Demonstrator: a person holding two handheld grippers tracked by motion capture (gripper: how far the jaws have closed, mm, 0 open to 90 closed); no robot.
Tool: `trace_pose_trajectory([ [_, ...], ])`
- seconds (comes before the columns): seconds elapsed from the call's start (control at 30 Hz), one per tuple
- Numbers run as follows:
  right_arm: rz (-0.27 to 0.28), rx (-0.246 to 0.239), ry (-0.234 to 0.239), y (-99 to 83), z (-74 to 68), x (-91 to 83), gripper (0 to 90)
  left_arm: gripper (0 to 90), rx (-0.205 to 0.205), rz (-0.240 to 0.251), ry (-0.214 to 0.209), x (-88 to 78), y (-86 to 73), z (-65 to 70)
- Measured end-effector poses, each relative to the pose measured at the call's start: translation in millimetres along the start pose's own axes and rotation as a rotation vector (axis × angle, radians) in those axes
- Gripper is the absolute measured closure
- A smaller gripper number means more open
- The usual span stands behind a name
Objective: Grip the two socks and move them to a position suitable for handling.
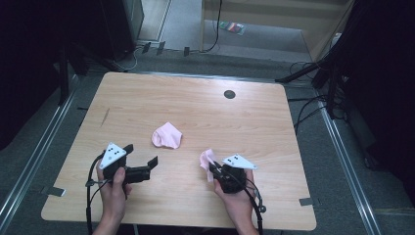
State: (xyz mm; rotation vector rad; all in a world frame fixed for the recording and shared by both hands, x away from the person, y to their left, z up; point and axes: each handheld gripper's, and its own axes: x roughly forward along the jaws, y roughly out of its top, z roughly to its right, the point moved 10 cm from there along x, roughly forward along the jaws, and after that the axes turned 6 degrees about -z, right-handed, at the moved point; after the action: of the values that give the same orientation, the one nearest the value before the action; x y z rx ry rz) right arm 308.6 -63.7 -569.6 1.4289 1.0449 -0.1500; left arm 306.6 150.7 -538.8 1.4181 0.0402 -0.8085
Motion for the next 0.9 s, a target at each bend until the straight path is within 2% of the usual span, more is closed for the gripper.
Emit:
trace_pose_trajectory([
  [0.03,0.000,0.000,0.000,0.0,0.0,0.0,83.8,0.0,0.000,0.000,0.000,0.0,0.0,0.0],
  [0.07,-0.006,-0.010,0.007,-2.0,-6.9,4.2,83.9,0.0,0.017,-0.006,-0.010,0.7,-1.6,4.3],
  [0.1,-0.006,-0.010,0.007,-2.0,-6.9,4.2,83.9,0.0,0.032,-0.010,-0.017,1.0,-2.6,7.2],
  [0.17,-0.026,-0.018,0.000,-6.4,-16.3,12.1,83.9,0.0,0.005,0.001,-0.049,1.9,-2.1,13.0],
  [0.23,-0.037,-0.021,-0.012,-8.8,-18.8,14.7,84.0,0.0,0.003,0.005,-0.057,1.2,-1.7,15.1],
  [0.27,-0.053,-0.017,-0.010,-13.7,-25.4,20.2,84.0,0.0,0.024,0.006,-0.058,1.4,-2.2,19.6],
  [0.33,-0.062,-0.011,-0.008,-17.7,-32.7,26.7,83.3,0.0,0.039,-0.005,-0.059,4.3,-5.0,22.0],
  [0.37,-0.050,-0.003,0.001,-17.7,-36.2,30.1,79.9,0.0,0.037,-0.014,-0.064,6.1,-7.2,22.3],
  [0.4,-0.033,0.006,0.031,-16.3,-41.0,32.7,69.7,0.0,0.036,-0.022,-0.063,7.9,-9.5,21.1],
  [0.43,-0.033,0.006,0.031,-16.3,-41.0,32.7,69.7,0.0,0.036,-0.022,-0.063,7.9,-9.5,21.1],
  [0.47,0.001,0.014,0.087,-11.3,-48.9,33.5,50.9,0.0,0.026,-0.035,-0.064,10.7,-14.1,18.9],
  [0.5,0.009,0.000,0.080,-9.6,-49.1,31.5,48.7,0.0,0.026,-0.035,-0.064,10.7,-14.1,18.9],
  [0.57,0.027,-0.023,0.068,-6.5,-47.8,23.8,52.4,0.0,0.018,-0.050,-0.064,12.0,-18.3,15.1],
  [0.67,0.021,-0.045,0.125,-8.1,-57.7,14.9,63.7,0.0,-0.004,-0.055,-0.054,12.7,-19.1,9.6],
  [0.7,0.021,-0.045,0.125,-8.1,-57.7,14.9,63.7,0.0,-0.004,-0.055,-0.054,12.7,-19.1,9.6],
  [0.73,-0.009,-0.130,0.135,-15.3,-71.7,16.0,68.7,0.0,-0.027,-0.054,-0.058,12.8,-19.1,7.7],
  [0.8,-0.055,-0.211,0.136,-24.8,-85.2,21.8,71.4,0.0,-0.027,-0.058,-0.053,12.8,-19.6,6.9],
  [0.83,-0.055,-0.211,0.136,-24.8,-85.2,21.8,71.4,0.0,-0.027,-0.058,-0.053,12.8,-19.6,6.9],
  [0.87,-0.082,-0.253,0.121,-32.1,-91.5,28.0,71.2,0.0,-0.024,-0.064,-0.055,12.8,-20.7,7.8],
  [0.9,-0.082,-0.253,0.121,-32.1,-91.5,28.0,71.2,0.0,-0.024,-0.064,-0.055,12.8,-20.7,7.8],
])
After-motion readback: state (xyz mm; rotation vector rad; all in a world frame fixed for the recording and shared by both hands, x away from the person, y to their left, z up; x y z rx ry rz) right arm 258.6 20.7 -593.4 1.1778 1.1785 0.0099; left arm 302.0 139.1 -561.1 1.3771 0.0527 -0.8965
